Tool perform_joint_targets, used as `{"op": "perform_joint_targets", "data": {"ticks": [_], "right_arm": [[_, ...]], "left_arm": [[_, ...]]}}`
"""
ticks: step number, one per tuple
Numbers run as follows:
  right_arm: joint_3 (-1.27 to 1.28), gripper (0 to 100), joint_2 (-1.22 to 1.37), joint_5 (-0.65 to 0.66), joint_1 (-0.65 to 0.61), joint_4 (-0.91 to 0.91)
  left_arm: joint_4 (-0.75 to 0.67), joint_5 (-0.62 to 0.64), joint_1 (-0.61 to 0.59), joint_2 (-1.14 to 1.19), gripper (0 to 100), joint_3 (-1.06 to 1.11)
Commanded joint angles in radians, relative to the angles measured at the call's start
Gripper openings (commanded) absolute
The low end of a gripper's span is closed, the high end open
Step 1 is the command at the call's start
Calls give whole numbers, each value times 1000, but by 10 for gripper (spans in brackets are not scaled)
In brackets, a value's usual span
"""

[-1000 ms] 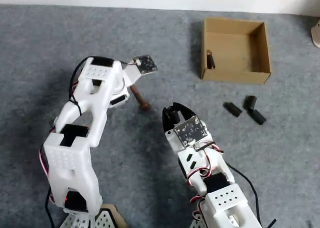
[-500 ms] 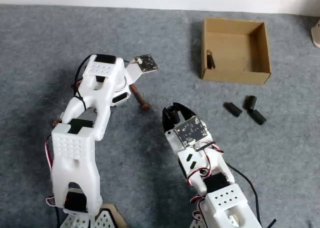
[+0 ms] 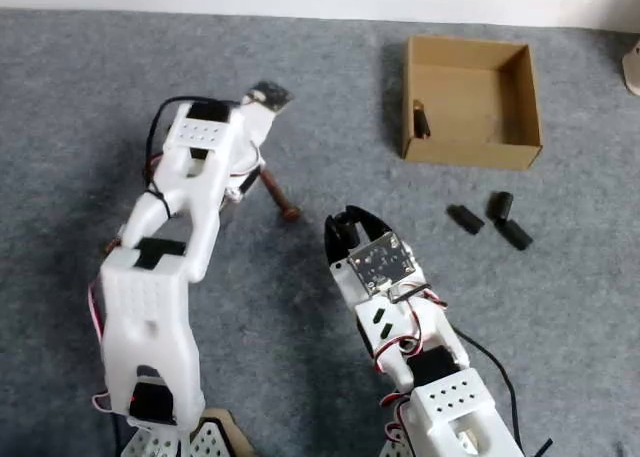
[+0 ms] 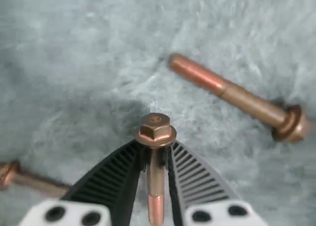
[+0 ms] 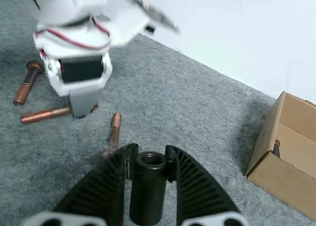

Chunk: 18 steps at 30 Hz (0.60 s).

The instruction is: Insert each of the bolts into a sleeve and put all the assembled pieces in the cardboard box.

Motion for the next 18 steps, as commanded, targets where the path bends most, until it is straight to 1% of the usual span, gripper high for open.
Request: {"op": "perform_joint_targets", "data": {"ticks": [1,3,7,12,15,18], "right_arm": [[101,5,-25,-25,-7,2],[101,5,-25,-55,-7,2],[101,5,-25,-61,-8,4],[101,5,-27,-63,-15,35],[101,5,-27,-63,-15,35],[101,5,-27,-63,-15,35]], "left_arm": [[-95,86,62,-240,5,140],[-155,124,82,-349,5,260],[-296,163,107,-581,4,503],[-505,216,107,-863,4,774],[-598,259,107,-983,4,871],[-652,302,114,-1015,5,906]]}}
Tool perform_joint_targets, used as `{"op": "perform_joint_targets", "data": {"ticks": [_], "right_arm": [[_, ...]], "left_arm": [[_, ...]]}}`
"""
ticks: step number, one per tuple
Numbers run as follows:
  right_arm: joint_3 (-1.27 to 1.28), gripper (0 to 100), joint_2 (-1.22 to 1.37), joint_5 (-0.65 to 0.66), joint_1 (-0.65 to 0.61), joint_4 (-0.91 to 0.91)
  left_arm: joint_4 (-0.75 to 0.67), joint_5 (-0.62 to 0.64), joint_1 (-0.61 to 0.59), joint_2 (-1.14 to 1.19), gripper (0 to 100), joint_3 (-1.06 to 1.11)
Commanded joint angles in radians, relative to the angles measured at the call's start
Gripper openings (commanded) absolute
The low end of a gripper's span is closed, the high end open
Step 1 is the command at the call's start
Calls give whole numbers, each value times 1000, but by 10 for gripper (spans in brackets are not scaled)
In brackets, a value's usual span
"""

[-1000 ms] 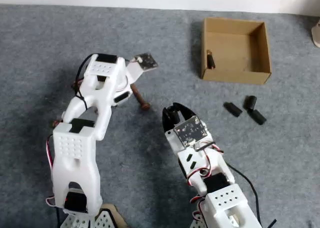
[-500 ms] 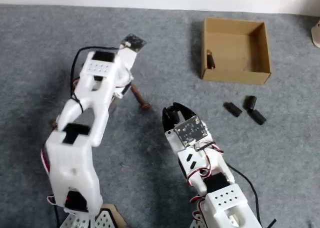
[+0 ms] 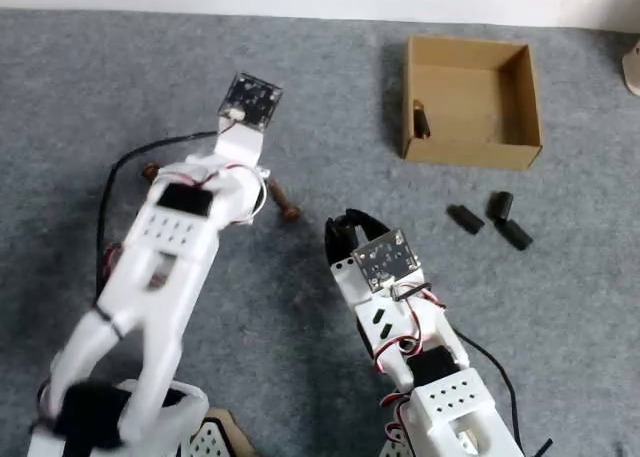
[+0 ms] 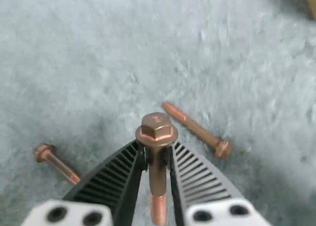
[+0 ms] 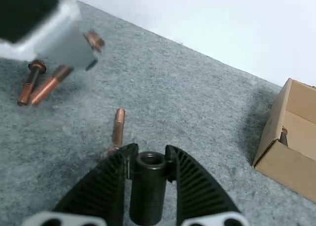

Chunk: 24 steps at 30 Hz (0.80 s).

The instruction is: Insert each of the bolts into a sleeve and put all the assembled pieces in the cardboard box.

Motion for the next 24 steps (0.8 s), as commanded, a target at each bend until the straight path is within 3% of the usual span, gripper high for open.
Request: {"op": "perform_joint_targets", "data": {"ticks": [1,6,16,21,24], "right_arm": [[101,5,-25,-6,-21,5],[101,5,-25,3,-68,-18],[101,5,-25,72,-87,-127],[101,5,-25,68,-16,-130],[101,5,-25,66,-2,-124]], "left_arm": [[-86,57,31,-81,5,8],[-98,170,48,-84,5,12],[-106,183,93,-101,5,4],[-282,196,148,-272,5,85],[-405,321,182,-407,5,182]]}}
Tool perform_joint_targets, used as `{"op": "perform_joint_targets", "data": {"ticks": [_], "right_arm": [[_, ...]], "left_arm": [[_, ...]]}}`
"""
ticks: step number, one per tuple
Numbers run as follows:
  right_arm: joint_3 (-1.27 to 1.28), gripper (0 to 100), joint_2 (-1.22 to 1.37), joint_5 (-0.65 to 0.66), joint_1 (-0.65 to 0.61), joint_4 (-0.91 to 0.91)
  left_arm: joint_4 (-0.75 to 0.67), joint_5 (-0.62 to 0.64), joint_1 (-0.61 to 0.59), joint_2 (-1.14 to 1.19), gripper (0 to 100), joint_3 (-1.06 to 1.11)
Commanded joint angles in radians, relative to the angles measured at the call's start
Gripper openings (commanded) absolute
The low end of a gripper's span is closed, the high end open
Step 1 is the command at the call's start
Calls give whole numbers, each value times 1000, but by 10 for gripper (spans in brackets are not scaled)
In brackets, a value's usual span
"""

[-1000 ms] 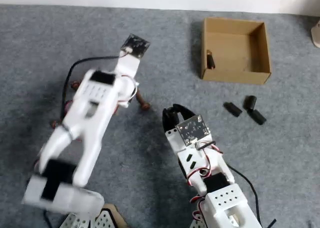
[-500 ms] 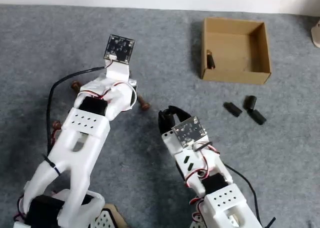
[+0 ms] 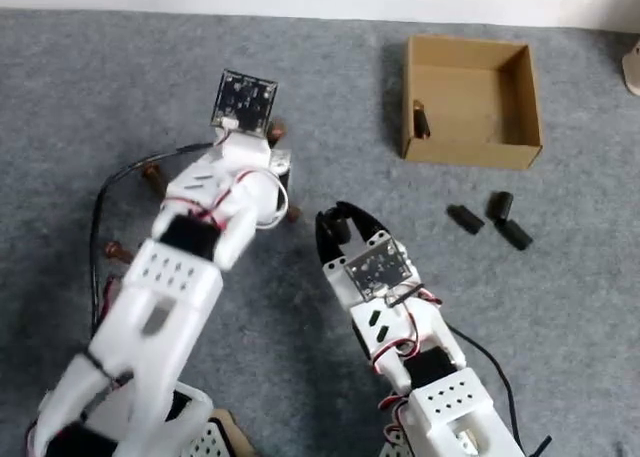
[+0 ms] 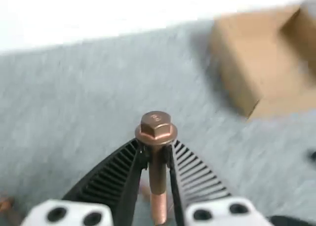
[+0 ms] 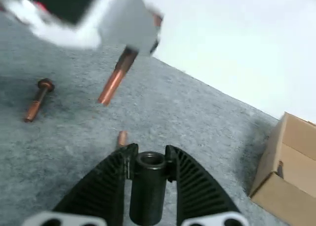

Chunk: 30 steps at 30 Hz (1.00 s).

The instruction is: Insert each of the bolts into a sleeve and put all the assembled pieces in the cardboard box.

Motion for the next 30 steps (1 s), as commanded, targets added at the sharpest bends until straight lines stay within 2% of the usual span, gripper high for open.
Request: {"op": "perform_joint_targets", "data": {"ticks": [1,6,14,16,23,30], "right_arm": [[101,5,-25,12,25,-25],[101,5,-21,12,24,-24],[101,5,-21,12,-15,-24],[101,5,-22,12,-22,-24],[101,5,-24,12,-30,-27],[101,5,-24,12,-30,-27]], "left_arm": [[-158,133,47,-185,5,73],[-311,285,42,-306,5,219],[-321,508,50,-323,5,268],[-321,525,54,-329,5,286],[-321,526,206,-329,5,326],[-218,489,213,-329,5,314]]}}
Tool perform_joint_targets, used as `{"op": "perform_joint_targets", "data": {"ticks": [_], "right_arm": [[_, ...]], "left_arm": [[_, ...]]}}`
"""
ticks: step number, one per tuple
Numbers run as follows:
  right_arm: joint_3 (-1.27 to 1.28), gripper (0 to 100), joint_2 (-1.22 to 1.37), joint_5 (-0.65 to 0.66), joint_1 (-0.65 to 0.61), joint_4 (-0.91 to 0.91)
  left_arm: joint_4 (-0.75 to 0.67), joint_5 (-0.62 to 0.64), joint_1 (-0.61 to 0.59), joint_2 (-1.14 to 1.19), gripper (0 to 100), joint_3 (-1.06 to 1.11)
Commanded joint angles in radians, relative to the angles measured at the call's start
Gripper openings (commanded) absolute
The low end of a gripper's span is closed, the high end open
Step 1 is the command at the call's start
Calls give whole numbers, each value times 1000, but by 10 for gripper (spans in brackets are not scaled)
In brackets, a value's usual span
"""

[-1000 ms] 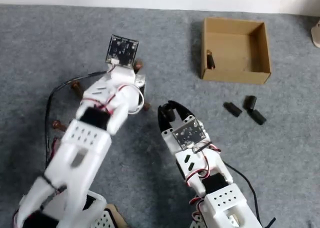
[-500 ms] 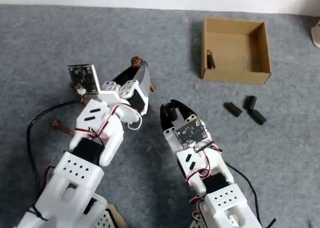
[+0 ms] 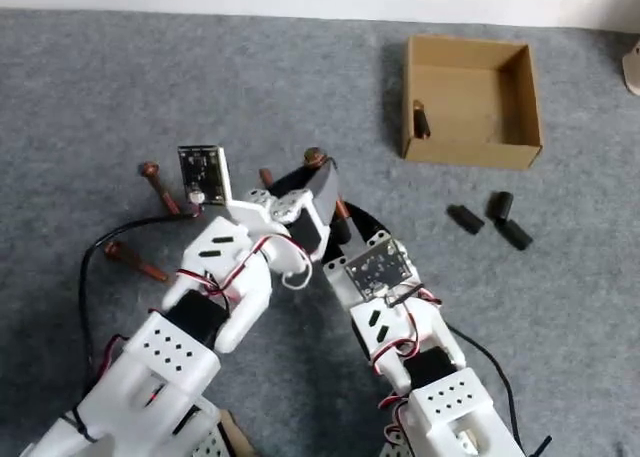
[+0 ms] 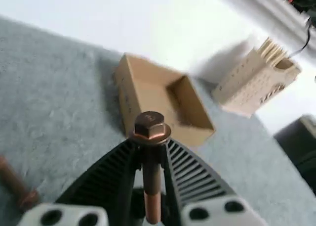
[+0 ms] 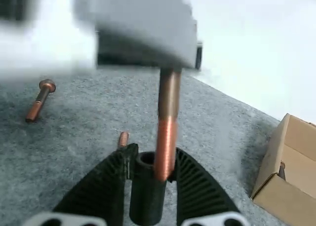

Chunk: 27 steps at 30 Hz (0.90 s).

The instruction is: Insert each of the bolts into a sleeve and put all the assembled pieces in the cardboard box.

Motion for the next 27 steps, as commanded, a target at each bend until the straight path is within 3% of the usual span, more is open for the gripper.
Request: {"op": "perform_joint_targets", "data": {"ticks": [1,14,20,27], "right_arm": [[101,5,-24,12,-13,-27],[101,5,-24,12,-12,-24],[101,5,-21,12,-13,-22],[102,5,-24,12,-13,10]], "left_arm": [[40,-52,10,-33,5,-31],[54,-74,-58,-35,5,-93],[-46,-74,-101,-35,5,-117],[-43,-69,-101,-27,5,-180]]}}
